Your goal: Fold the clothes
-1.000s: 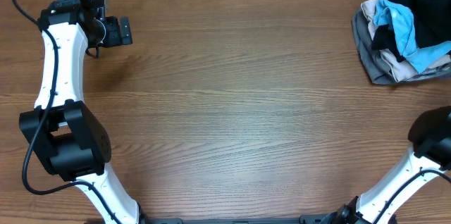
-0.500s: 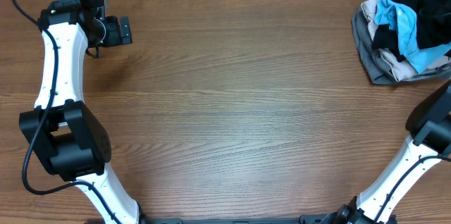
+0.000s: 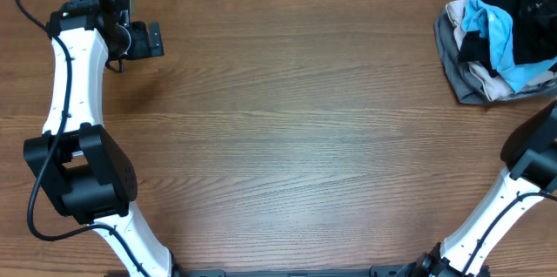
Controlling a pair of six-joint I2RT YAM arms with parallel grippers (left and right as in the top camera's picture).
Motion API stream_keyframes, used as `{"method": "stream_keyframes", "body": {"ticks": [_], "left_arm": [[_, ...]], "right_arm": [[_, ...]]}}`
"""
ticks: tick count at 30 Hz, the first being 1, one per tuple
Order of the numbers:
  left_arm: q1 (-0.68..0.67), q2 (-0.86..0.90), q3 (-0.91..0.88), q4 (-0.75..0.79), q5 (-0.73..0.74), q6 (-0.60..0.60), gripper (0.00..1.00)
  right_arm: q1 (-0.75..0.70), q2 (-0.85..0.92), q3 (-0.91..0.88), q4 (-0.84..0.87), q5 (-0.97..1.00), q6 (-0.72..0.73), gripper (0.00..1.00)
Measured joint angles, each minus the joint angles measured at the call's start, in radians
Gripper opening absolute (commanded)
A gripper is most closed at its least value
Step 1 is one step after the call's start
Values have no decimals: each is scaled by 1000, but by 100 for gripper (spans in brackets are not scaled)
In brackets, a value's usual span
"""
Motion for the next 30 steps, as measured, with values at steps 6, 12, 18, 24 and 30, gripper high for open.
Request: {"method": "stream_keyframes", "body": {"ticks": [6,12,18,24,30], "left_arm": [[0,0,0,0,0,0,100],[0,0,0,0,0,0,100],[0,0,0,0,0,0,100],[0,0,0,0,0,0,100],[0,0,0,0,0,0,100]], "right_arm": [[7,-2,210,-174,-18,0,100],[16,-51,451,-343,-27,11,100],[79,-161,568,-555,-81,15,100],[223,-272,578,-689,-203,16,100],[340,-313,582,-826,-351,16,100]]}}
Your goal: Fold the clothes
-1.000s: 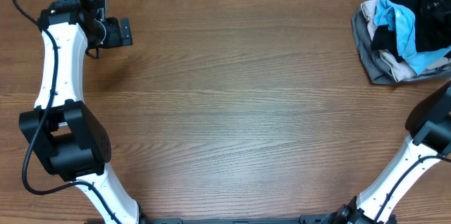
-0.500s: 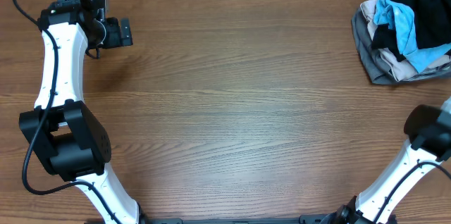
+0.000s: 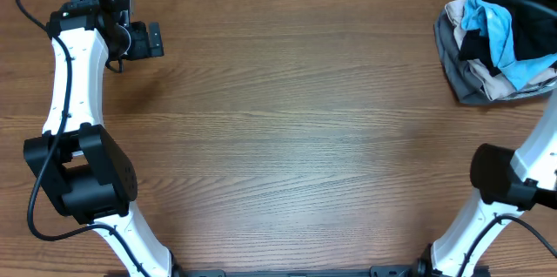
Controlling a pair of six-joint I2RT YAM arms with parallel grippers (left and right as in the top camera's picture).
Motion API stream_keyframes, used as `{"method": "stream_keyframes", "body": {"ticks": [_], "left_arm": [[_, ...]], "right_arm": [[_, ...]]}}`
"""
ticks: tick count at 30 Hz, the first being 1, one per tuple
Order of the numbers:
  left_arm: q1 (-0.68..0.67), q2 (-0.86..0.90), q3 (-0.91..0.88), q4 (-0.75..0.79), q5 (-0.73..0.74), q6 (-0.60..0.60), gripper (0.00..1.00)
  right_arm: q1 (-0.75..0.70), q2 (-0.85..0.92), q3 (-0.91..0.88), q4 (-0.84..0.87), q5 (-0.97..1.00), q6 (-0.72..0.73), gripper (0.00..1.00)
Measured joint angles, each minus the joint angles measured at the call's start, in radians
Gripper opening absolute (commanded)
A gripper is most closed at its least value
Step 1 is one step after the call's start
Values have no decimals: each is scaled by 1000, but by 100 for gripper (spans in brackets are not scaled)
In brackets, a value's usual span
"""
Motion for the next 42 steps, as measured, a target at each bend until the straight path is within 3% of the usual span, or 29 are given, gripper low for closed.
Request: {"method": "stream_keyframes", "body": {"ticks": [13,22,31,36,42], "left_arm": [[0,0,0,0,0,0,100],[0,0,0,0,0,0,100],[-1,0,0,-1,0,0,100],[-6,0,0,0,0,0,100],[-6,0,0,0,0,0,100]], "right_arm": [[84,0,0,-14,-57,-5,100],[87,-1,0,-14,-54,-117,100],[166,-87,-12,70,84,-149,100],[190,-233,-93,161,128,-156,100],[202,-437,-394,357,139,-161,100]]}}
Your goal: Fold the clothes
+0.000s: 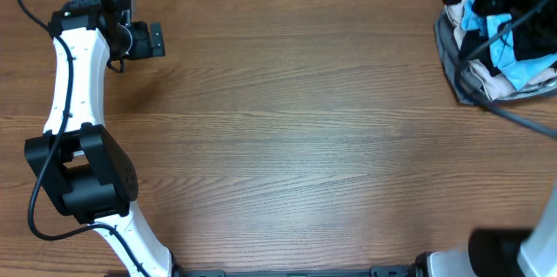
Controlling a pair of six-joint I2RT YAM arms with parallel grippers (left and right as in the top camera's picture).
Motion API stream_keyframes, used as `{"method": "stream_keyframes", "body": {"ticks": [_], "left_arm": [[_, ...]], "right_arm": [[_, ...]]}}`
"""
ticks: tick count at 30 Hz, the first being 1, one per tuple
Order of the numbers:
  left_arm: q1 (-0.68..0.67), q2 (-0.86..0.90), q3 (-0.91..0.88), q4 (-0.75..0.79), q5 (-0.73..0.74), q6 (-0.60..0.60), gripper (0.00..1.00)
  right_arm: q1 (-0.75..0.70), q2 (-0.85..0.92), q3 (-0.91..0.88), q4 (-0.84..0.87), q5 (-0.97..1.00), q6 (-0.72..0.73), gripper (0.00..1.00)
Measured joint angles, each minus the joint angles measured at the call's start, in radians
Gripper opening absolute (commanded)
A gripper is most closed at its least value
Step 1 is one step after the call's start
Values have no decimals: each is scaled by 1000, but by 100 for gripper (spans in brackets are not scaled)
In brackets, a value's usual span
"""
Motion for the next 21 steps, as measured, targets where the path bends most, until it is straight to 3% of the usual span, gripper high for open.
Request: {"method": "stream_keyframes", "body": {"ticks": [9,21], "left_arm": [[0,0,0,0,0,0,100],[0,0,0,0,0,0,100]], "right_arm": [[1,-374,-715,421,10,-3,100],[1,-1040,-1658,897,11,3,100]]}}
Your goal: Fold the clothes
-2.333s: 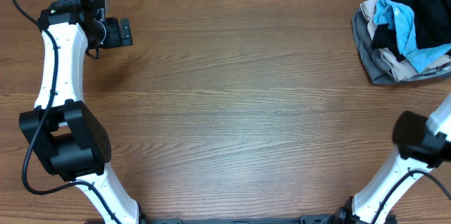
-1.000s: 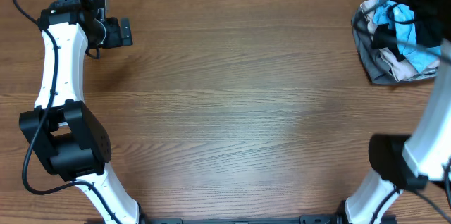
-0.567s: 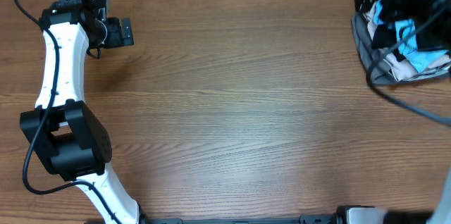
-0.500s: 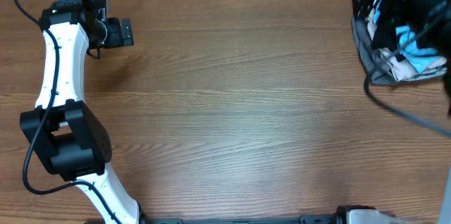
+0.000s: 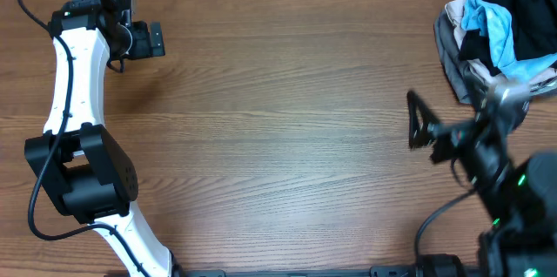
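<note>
A heap of clothes [image 5: 487, 68] lies at the table's back right corner: a grey garment underneath, a light blue one [image 5: 492, 26] and a black one on top. My right gripper [image 5: 416, 122] hangs over bare wood, in front and to the left of the heap, blurred and with no cloth on it. My left gripper [image 5: 157, 40] sits at the back left corner, far from the clothes. Neither gripper's jaw opening can be made out from above.
The wooden table [image 5: 278, 129] stretches between the two arms. The left arm [image 5: 65, 77] runs along the left edge. The right arm's base and cables [image 5: 513, 199] fill the front right corner.
My right gripper was over the heap of clothes at the back right. Now it is over bare wood nearer the middle, empty. The heap looks the same and the left arm has not moved.
At first only a lower link of the right arm showed at the right edge, with the heap uncovered. A second later that link had shifted. Then the arm reached over the heap. Now it stands away from the heap, carrying nothing. The left arm stayed put throughout.
</note>
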Controlling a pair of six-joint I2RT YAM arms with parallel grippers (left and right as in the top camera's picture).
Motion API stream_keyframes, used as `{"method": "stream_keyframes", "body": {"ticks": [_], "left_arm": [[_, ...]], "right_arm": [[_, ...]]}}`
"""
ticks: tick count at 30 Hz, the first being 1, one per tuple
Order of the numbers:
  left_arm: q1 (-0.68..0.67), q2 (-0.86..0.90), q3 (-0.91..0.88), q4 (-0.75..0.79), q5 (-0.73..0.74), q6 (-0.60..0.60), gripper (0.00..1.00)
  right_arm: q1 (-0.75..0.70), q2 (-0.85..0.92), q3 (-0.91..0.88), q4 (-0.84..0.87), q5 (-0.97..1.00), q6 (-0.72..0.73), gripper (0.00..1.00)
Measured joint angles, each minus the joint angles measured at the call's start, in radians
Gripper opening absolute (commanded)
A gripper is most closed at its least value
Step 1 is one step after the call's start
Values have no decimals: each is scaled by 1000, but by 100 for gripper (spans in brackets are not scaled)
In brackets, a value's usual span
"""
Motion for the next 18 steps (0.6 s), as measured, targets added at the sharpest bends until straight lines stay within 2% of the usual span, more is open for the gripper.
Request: {"method": "stream_keyframes", "body": {"ticks": [8,18], "left_arm": [[0,0,0,1,0,0,100],[0,0,0,0,0,0,100]], "right_arm": [[3,-244,-376,261,42,107,100],[70,-370,-635,575,116,139,100]]}}
